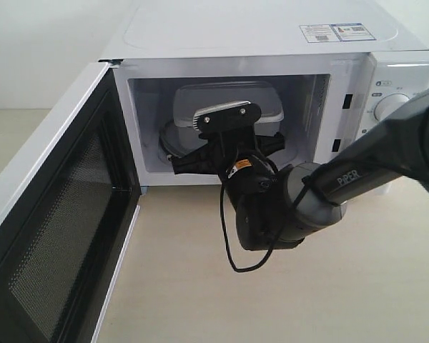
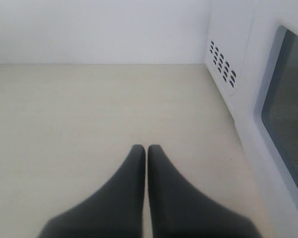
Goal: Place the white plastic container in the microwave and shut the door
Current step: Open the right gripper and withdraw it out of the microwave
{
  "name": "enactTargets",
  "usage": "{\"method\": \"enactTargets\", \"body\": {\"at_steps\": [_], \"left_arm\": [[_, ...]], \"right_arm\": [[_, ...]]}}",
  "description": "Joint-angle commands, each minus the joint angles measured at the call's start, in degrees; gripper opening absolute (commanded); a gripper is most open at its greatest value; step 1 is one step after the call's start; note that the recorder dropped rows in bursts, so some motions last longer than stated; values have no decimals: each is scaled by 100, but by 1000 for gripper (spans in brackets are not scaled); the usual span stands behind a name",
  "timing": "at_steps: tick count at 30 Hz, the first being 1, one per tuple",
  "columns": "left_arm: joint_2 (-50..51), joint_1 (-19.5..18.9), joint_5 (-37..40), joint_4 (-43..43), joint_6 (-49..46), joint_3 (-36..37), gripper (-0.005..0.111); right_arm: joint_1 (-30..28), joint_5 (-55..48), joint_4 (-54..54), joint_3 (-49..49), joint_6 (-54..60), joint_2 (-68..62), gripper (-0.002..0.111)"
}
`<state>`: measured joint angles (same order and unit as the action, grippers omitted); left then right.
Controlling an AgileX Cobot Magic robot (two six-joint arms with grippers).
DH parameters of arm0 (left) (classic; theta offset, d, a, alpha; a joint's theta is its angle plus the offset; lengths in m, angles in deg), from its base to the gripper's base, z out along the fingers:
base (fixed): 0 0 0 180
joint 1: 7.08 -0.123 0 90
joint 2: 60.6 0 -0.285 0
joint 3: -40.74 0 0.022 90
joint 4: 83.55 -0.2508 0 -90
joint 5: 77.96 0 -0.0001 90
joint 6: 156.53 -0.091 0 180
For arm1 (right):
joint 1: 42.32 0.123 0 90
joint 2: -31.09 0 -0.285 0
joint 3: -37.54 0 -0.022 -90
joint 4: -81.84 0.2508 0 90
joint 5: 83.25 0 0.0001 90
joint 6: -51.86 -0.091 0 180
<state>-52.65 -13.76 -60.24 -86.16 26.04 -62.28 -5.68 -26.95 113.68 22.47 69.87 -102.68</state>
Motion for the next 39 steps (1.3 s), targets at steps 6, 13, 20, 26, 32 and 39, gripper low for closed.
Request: {"method": "enactTargets", "body": {"at_steps": [6, 13, 20, 26, 32, 39], "left_arm": [[-17, 4, -12, 18, 52, 23, 4], [-17, 4, -12, 18, 52, 23, 4], [-17, 4, -12, 18, 52, 23, 4], [-17, 4, -12, 18, 52, 23, 4], [-17, 4, -12, 18, 52, 23, 4], [-17, 4, -12, 18, 52, 23, 4]], "right_arm": [[125, 138, 92, -391, 63, 259, 0], [425, 143, 214, -1506, 191, 1189, 0], [696, -590, 253, -2601, 219, 2429, 0], [789, -2279, 238, -3048, 248, 3631, 0], [789, -4846, 219, -3080, 339, 4725, 0], [789, -5816, 219, -3080, 330, 5214, 0]]}}
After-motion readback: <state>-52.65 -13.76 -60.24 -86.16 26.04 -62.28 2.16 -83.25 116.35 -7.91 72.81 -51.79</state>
